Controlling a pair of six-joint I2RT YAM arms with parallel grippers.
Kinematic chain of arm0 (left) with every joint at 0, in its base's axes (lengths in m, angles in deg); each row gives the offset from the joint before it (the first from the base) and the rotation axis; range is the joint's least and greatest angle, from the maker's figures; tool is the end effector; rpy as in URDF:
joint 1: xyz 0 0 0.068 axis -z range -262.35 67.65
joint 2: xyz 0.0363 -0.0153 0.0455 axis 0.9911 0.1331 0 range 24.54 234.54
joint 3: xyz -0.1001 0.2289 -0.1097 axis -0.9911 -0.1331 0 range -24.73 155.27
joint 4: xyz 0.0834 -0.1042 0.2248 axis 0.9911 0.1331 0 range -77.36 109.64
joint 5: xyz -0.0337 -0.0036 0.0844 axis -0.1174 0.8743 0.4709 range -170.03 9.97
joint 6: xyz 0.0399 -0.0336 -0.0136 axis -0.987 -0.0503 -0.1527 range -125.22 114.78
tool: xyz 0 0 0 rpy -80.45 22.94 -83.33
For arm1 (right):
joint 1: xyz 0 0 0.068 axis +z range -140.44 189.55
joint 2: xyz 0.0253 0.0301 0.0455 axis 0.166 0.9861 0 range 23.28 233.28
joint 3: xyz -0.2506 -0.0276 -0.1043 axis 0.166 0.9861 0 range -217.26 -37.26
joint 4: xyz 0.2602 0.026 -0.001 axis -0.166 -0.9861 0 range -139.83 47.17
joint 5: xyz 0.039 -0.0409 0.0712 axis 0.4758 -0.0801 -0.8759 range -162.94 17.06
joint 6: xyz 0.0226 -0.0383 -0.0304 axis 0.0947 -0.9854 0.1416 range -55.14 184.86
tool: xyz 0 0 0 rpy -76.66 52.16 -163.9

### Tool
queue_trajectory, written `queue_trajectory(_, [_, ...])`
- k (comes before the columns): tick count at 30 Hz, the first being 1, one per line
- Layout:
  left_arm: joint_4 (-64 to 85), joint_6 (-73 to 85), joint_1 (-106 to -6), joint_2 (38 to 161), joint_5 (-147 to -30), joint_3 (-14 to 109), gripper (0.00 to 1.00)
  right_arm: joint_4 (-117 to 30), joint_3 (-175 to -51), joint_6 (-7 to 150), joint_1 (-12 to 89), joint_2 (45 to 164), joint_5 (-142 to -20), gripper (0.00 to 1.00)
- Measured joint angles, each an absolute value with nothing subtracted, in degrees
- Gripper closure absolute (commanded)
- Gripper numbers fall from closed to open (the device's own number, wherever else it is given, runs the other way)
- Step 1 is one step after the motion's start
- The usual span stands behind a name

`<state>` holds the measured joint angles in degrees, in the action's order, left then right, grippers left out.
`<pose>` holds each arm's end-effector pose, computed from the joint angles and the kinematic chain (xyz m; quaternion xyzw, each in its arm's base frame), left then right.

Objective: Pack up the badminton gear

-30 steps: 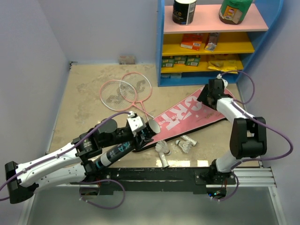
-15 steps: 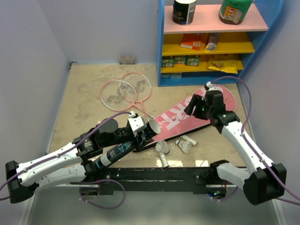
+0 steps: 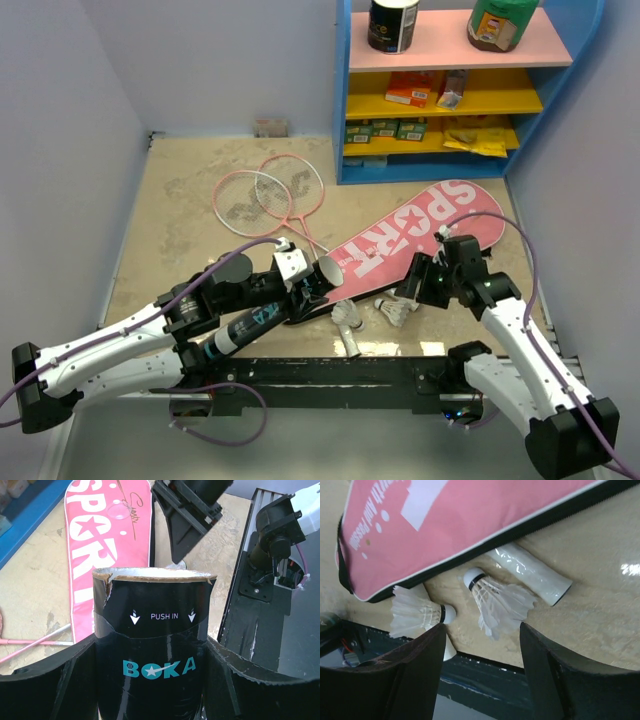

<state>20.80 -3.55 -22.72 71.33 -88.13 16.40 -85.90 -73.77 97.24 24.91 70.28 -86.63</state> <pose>0.0943 -0.1708 0.3155 0.4184 0.6657 -0.3616 0.5010 0.1485 0.0495 0.2337 0.1028 0.9382 0.2292 0.2381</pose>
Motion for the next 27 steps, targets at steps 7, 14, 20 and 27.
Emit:
queue_trajectory(7, [20.85, -3.55, -22.72, 71.00, -88.20, 16.35, 0.93, -85.31, -66.80, 100.45, 24.91, 68.34, -90.24, 0.36])
queue_trajectory(14, [20.89, -3.53, -22.72, 70.39, -88.35, 16.27, 0.93, -81.64, -61.84, 105.54, 24.91, 66.57, -93.43, 0.37])
queue_trajectory(20, [20.89, -3.53, -22.69, 70.39, -88.35, 16.25, 0.93, -76.08, -59.32, 110.57, 24.91, 64.99, -93.67, 0.46])
queue_trajectory(27, [20.87, -3.53, -22.72, 70.43, -88.37, 16.25, 0.93, -71.47, -56.83, 115.34, 24.91, 63.00, -93.28, 0.68])
